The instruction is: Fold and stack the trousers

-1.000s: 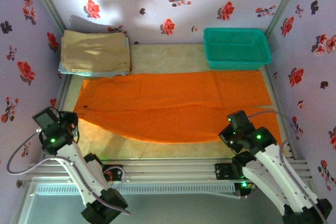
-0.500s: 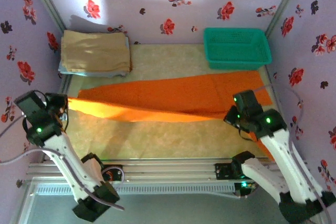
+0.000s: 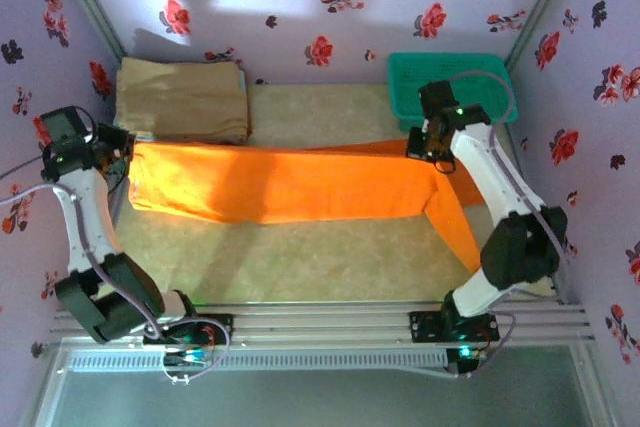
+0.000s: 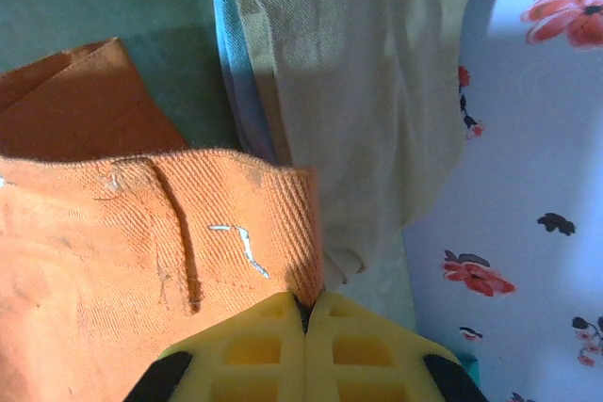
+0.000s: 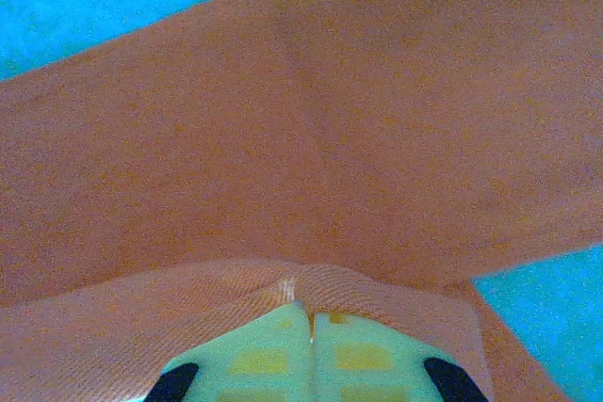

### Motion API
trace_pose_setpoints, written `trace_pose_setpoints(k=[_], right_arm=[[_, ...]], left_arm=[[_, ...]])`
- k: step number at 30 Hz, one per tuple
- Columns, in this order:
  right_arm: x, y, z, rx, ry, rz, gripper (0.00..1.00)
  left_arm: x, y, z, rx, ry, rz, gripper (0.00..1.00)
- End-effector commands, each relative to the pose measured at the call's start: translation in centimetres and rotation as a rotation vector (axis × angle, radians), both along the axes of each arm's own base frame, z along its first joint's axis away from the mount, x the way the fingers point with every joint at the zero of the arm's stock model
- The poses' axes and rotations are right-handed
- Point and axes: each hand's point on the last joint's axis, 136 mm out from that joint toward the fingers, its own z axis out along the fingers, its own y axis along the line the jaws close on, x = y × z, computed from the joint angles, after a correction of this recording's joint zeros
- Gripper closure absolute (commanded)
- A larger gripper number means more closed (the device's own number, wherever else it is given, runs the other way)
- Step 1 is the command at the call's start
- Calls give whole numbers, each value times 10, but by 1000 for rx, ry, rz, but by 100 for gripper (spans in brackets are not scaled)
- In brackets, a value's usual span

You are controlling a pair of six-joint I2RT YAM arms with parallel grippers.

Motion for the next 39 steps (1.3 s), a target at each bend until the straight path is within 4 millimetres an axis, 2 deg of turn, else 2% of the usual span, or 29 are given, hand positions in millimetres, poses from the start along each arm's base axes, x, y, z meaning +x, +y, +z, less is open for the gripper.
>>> trace_pose_setpoints(k=[1, 4, 9, 14, 19, 25, 31, 34, 35, 36, 38, 39], right_arm=[[31, -18, -1, -97, -7, 59, 100], [57, -12, -10, -116, 17, 107, 100], [98, -7, -30, -149, 60, 162, 100], [127, 4, -55, -129, 106, 202, 100], [134, 11, -87, -105, 160, 205, 95], [140, 11, -95, -100, 149, 185, 94], [150, 9, -101, -116, 129, 167, 100], [156, 6, -100, -118, 106, 132, 100], [158, 8, -97, -114, 92, 122, 96], [160, 6, -95, -119, 82, 106, 89], [163, 5, -88, -111, 61, 76, 86], [163, 6, -81, -105, 51, 61, 78]], left_arm=[[31, 28, 17, 130, -66, 36, 100], [46, 31, 4, 128, -36, 18, 100], [55, 41, -16, 145, 7, 29, 100], [71, 44, -35, 154, 41, 7, 100], [93, 38, -57, 154, 83, -45, 100], [111, 23, -85, 158, 144, -114, 100], [106, 27, -109, 192, 209, -114, 100], [98, 31, -120, 213, 245, -98, 100], [97, 32, -122, 222, 249, -102, 100], [95, 33, -125, 225, 265, -95, 98], [94, 34, -125, 229, 264, -95, 67], [93, 32, -123, 222, 256, -96, 46]])
